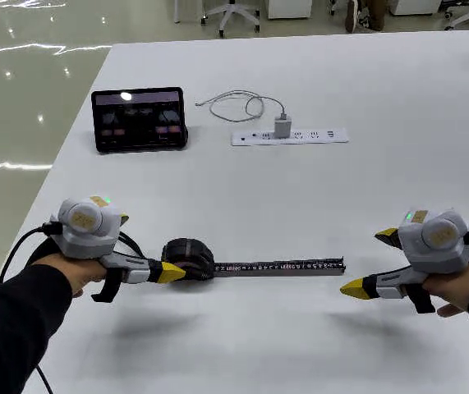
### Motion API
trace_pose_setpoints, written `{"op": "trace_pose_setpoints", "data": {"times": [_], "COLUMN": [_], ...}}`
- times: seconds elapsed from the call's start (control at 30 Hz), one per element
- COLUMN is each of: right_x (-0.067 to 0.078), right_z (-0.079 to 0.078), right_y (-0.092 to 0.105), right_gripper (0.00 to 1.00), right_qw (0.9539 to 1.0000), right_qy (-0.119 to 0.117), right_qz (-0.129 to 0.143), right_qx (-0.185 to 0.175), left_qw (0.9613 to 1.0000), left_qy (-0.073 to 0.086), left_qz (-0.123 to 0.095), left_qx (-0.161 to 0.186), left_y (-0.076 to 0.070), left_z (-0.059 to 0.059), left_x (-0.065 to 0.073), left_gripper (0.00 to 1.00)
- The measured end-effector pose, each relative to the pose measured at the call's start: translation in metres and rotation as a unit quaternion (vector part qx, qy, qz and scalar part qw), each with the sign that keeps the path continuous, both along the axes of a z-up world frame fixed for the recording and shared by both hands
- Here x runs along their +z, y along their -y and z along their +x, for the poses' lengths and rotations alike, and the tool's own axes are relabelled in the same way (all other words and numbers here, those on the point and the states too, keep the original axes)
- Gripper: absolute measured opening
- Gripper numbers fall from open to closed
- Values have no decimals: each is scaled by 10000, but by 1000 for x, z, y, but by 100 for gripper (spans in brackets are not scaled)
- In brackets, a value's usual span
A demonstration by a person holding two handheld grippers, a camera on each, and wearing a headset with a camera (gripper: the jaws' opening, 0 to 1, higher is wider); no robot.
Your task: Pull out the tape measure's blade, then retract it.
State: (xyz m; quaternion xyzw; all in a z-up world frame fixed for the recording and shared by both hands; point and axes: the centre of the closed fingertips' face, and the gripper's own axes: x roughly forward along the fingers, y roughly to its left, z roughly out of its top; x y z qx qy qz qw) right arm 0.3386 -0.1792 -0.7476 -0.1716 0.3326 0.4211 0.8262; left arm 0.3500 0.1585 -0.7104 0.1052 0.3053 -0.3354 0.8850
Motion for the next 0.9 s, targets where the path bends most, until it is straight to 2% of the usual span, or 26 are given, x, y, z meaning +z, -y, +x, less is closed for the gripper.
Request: {"op": "trace_pose_setpoints", "data": {"times": [0.1,0.2,0.27,0.33,0.37,0.4,0.43,0.5,0.57,0.63,0.7,0.73,0.8,0.9], "right_x": [2,4,7,10,10,12,15,19,21,21,22,23,26,26], "right_z": [-8,-14,-19,-22,-23,-28,-29,-33,-39,-44,-49,-53,-57,-65], "right_y": [4,10,13,18,20,20,20,28,34,38,43,46,51,55], "right_gripper": [84,89,93,95,95,96,99,100,100,100,100,100,100,100], "right_qw": [9999,9995,9991,9985,9983,9970,9961,9967,9968,9968,9969,9968,9958,9953], "right_qy": [63,151,203,235,214,70,107,275,318,327,460,470,572,587], "right_qz": [77,81,134,190,246,499,641,568,528,493,388,392,368,367], "right_qx": [-95,-279,-339,-452,-489,-583,-603,-518,-515,-534,-507,-522,-608,-677], "left_qw": [9999,9993,9988,9982,9981,9975,9972,9968,9964,9957,9946,9939,9947,9957], "left_qy": [-46,53,55,205,217,303,342,305,319,438,477,587,504,500], "left_qz": [-104,-247,-384,-373,-364,-381,-393,-487,-488,-499,-586,-592,-611,-542], "left_qx": [130,279,303,428,452,517,546,549,612,650,717,723,656,558], "left_y": [-5,-11,-14,-22,-25,-30,-33,-36,-40,-43,-45,-44,-40,-36], "left_z": [-8,-15,-22,-26,-29,-31,-33,-42,-47,-51,-56,-58,-65,-74], "left_x": [1,4,3,1,0,0,1,1,3,8,13,16,12,6], "left_gripper": [100,100,100,100,100,100,100,100,100,100,100,100,100,100]}}
